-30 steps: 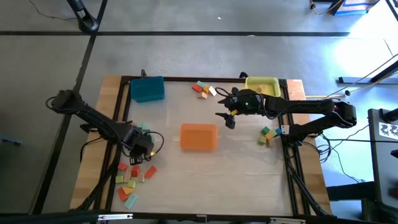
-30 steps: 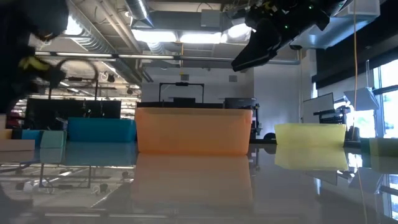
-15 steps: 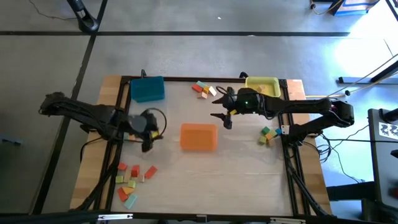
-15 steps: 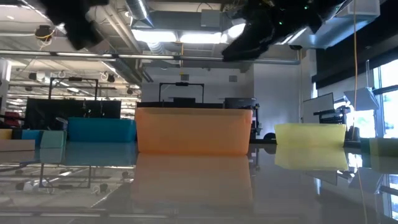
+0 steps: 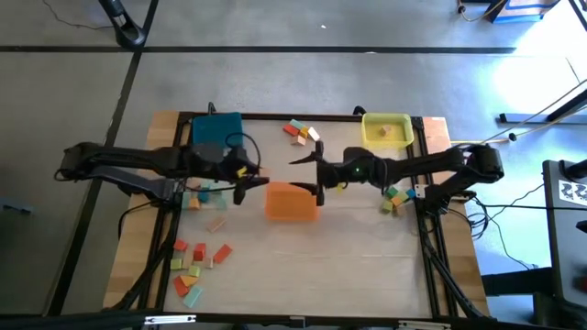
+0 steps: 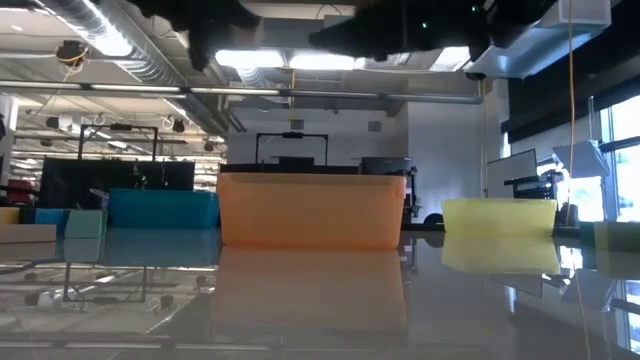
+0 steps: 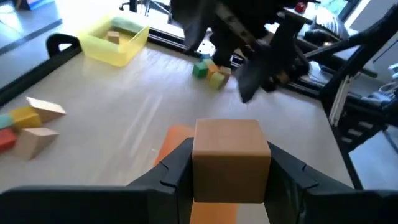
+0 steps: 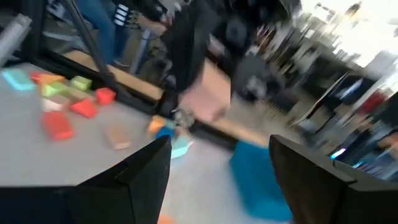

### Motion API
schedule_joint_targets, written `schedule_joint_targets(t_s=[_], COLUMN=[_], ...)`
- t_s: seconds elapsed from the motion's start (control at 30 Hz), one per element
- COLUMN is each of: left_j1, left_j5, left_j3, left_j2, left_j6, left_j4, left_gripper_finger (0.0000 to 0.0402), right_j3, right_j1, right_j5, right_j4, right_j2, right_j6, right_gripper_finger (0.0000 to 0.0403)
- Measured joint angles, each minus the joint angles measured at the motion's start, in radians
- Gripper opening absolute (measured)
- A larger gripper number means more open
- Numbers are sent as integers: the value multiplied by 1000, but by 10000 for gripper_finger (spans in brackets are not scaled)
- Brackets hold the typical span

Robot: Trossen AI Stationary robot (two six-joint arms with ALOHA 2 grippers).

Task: Sort blocks by size
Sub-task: Put the brown cube block into the yellow bin

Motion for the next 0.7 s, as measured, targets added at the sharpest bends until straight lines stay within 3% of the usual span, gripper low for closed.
schedule_joint_targets(t_s=[0.3,0.47,0.7], left_j1=[81,83,85], left_j5=[119,170,171], left_j3=[-1,0,-1], left_j2=[132,185,207], left_j6=[-100,-127,-134], left_j4=[244,369,399], left_gripper_finger=[128,128,127], right_j3=[0,22,81], right_j1=[79,77,77], right_j5=[180,181,181], right_j4=[106,137,139], right_j2=[37,60,110], right_j6=[-258,-277,-295], right_gripper_finger=[269,269,263])
